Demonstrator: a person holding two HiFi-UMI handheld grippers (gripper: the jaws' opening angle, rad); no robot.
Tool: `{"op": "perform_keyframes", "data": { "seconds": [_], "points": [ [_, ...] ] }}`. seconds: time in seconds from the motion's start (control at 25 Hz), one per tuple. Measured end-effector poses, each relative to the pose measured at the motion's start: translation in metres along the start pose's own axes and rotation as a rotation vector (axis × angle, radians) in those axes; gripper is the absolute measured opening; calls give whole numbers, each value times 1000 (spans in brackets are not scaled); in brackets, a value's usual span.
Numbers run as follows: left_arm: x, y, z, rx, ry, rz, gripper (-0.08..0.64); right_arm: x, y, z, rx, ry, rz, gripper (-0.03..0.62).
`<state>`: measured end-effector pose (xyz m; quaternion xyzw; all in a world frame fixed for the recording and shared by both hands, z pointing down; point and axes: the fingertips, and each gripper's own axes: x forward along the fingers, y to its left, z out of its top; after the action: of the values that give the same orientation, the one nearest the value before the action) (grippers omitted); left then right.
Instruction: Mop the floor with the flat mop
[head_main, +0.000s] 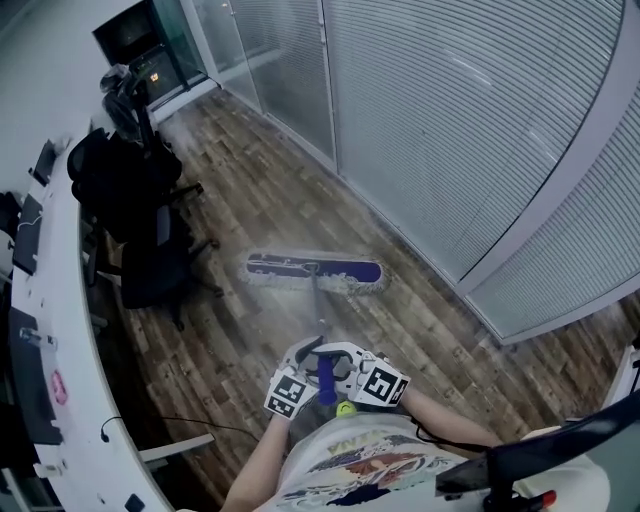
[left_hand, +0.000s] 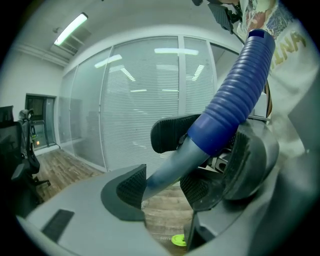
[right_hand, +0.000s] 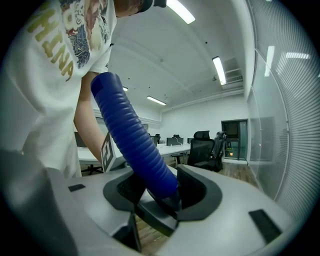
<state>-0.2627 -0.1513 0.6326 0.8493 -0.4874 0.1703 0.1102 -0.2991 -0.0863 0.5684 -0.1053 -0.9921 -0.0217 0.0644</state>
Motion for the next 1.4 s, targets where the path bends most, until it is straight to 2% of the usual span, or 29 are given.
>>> {"op": "perform_keyframes", "data": {
  "seconds": [0.24, 0.48, 0.6, 0.72, 0.92, 1.04, 1.16, 1.28, 1.4],
  "points": [
    [42, 74, 14, 2, 11, -1, 186, 25, -83, -2, -8, -21, 19, 175],
    [109, 174, 36, -48, 20, 44, 186, 47, -201, -6, -1, -29, 58, 177],
    [148, 215, 58, -30, 38, 37, 187, 46, -262, -7, -10, -30, 73, 179],
    [188, 255, 72, -17, 54, 33, 189, 49, -320, -12, 23, -39, 74, 183],
    [229, 313, 78, -32, 69, 62, 190, 63, -388, -23, 34, -36, 96, 189],
    [235, 330, 85, -39, 69, 69, 190, 69, -405, -19, 32, -42, 112, 189],
    [230, 333, 82, -47, 67, 87, 190, 72, -402, -17, 23, -31, 122, 189],
    [218, 311, 77, -50, 51, 112, 189, 64, -376, -16, 18, -13, 141, 189],
    [198, 276, 66, -54, 70, 137, 188, 51, -336, -18, 17, -2, 161, 193]
  ]
}}
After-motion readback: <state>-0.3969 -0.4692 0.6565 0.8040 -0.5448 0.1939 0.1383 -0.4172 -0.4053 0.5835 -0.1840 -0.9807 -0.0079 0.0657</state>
